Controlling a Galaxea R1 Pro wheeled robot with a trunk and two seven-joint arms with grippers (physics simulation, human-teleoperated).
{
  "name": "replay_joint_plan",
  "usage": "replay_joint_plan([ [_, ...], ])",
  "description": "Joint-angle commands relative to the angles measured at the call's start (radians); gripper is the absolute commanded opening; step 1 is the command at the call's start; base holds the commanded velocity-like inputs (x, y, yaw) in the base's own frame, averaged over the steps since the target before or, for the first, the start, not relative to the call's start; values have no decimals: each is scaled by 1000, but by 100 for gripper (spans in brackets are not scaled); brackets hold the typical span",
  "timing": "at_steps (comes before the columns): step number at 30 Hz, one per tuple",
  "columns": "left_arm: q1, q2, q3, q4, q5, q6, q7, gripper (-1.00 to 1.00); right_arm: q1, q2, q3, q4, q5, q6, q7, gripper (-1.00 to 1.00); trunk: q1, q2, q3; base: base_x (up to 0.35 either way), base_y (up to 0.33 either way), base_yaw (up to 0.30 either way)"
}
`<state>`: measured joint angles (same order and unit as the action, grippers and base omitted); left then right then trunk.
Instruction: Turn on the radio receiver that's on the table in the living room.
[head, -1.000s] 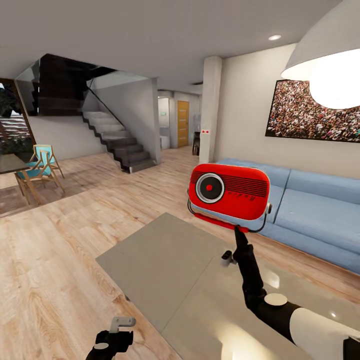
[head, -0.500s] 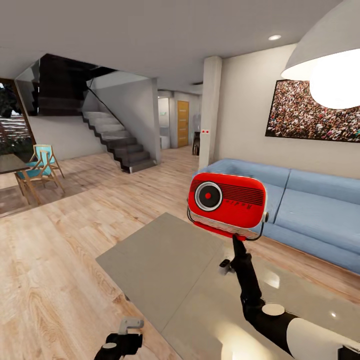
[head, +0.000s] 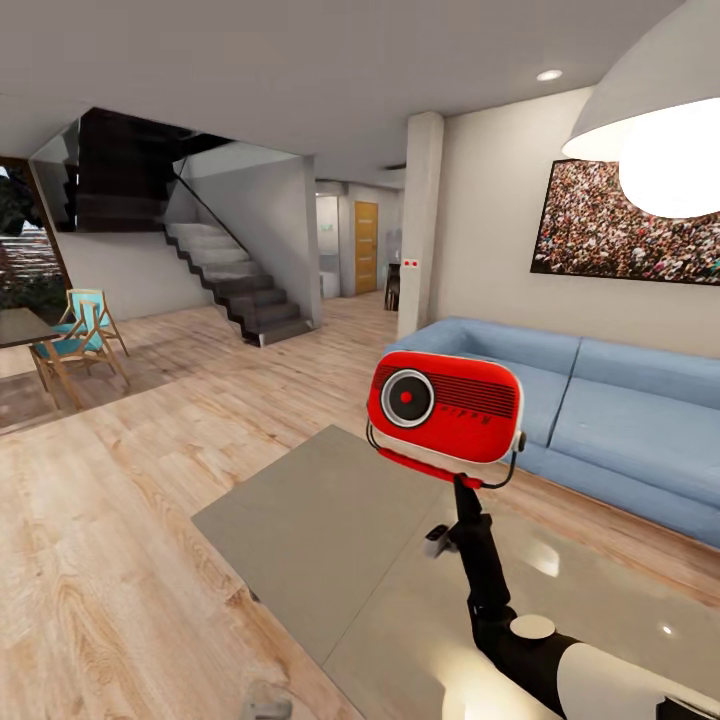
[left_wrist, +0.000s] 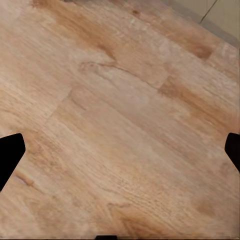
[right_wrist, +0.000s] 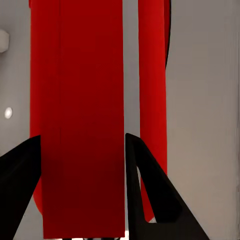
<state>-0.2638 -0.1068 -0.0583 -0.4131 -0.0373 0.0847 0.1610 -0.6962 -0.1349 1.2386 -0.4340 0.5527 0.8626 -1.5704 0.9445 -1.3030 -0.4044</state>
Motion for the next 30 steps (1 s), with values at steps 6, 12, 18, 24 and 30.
replay_joint_plan([
  [6,34,-1,0,34,-1,-34,0,100,0,0,-3,1,18,37,0,-100,0,0,0,0,0,0],
  [12,68,-1,0,43,-2,-65,0,100,0,-1,0,8,32,71,0,-100,0,0,0,0,0,0],
  [18,121,1,0,43,2,-65,1,100,0,-6,-2,9,120,70,0,-100,0,0,0,0,0,0],
  [24,121,7,-2,3,-2,-58,4,100,0,-19,-3,11,121,69,0,-100,0,0,0,0,0,0],
  [30,121,-4,-3,-438,-1,78,3,-100,0,-26,-4,12,120,64,0,-100,0,0,0,0,0,0],
])
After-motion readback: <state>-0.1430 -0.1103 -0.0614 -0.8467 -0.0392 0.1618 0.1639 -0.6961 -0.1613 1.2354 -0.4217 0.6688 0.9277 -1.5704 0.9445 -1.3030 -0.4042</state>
